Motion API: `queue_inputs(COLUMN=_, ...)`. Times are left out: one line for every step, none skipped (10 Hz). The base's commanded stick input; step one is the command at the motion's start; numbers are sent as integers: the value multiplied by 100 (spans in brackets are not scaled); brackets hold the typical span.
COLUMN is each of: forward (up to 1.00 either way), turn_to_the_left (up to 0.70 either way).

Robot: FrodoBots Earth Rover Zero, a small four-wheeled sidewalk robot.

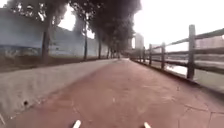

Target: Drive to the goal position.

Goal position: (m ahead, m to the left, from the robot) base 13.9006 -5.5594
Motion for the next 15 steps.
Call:
queue_inputs(forward=70, turn_to_the_left=0)
queue_inputs(forward=70, turn_to_the_left=0)
queue_inputs(forward=70, turn_to_the_left=0)
queue_inputs(forward=70, turn_to_the_left=0)
queue_inputs(forward=70, turn_to_the_left=0)
queue_inputs(forward=70, turn_to_the_left=0)
queue_inputs(forward=70, turn_to_the_left=-4)
queue_inputs(forward=70, turn_to_the_left=-15)
queue_inputs(forward=70, turn_to_the_left=-26)
queue_inputs(forward=70, turn_to_the_left=-35)
queue_inputs(forward=70, turn_to_the_left=-34)
queue_inputs(forward=70, turn_to_the_left=-26)
queue_inputs(forward=70, turn_to_the_left=0)
queue_inputs(forward=70, turn_to_the_left=0)
queue_inputs(forward=70, turn_to_the_left=0)
